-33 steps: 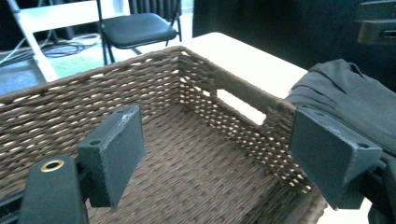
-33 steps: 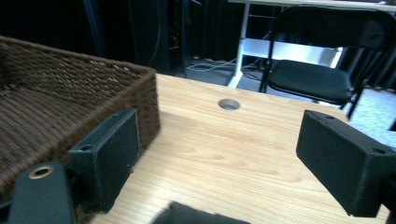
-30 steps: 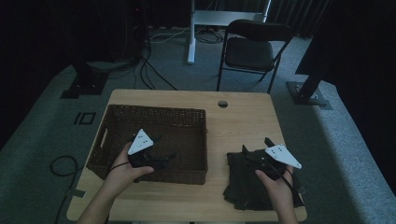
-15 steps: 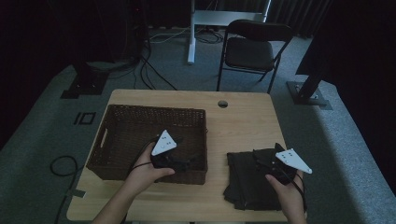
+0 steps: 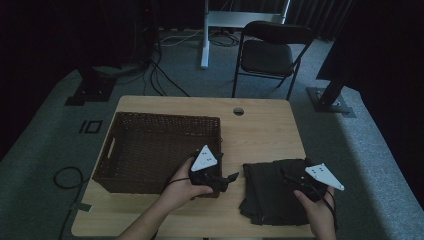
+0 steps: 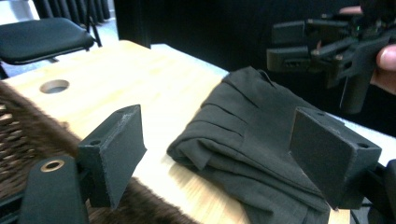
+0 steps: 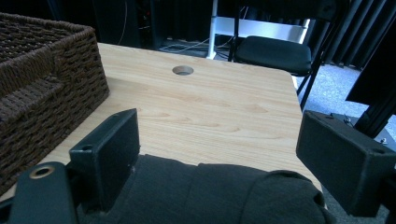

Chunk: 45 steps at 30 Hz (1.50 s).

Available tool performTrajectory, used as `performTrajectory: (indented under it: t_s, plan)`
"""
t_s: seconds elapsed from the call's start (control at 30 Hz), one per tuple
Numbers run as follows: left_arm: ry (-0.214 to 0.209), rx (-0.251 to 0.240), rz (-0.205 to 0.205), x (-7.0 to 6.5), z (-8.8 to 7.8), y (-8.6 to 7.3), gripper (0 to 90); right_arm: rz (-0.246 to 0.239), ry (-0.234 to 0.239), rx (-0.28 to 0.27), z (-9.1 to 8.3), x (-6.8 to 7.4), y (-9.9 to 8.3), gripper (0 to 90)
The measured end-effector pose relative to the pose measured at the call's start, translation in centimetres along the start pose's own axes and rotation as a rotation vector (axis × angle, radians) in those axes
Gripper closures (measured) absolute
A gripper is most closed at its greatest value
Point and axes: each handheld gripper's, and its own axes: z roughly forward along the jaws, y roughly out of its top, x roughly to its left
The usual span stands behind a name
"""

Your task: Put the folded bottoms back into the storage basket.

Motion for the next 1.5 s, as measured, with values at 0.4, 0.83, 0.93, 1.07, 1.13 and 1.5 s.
performTrajectory:
  t_s: [0.4, 0.83, 0.93, 1.07, 1.13, 1.5]
  plan:
    - [-0.072, 0.0, -0.029, -3.2, 4.2, -0.6, 19.1, 0.02, -0.014, 0.01, -0.1, -1.3, -1.1, 13.1]
    - [-0.086, 0.05, -0.044, -6.3, 7.5, -2.9, 19.1, 0.023, -0.028, 0.023, -0.2, -2.2, -2.0, 13.1]
    - [-0.068, 0.068, -0.038, -6.8, 8.1, -3.6, 19.1, 0.025, -0.033, 0.022, -0.2, -2.5, -2.3, 13.2]
    - [-0.036, 0.084, -0.033, -7.2, 8.5, -4.4, 19.0, 0.03, -0.046, 0.031, -0.2, -3.2, -2.8, 13.2]
    - [-0.014, 0.079, -0.048, -7.3, 8.5, -4.8, 19.1, 0.034, -0.052, 0.035, -0.2, -3.5, -3.1, 13.2]
    - [0.071, 0.107, -0.142, -7.2, 9.0, -6.7, 17.5, 0.049, -0.084, 0.08, 0.1, -5.0, -4.9, 13.1]
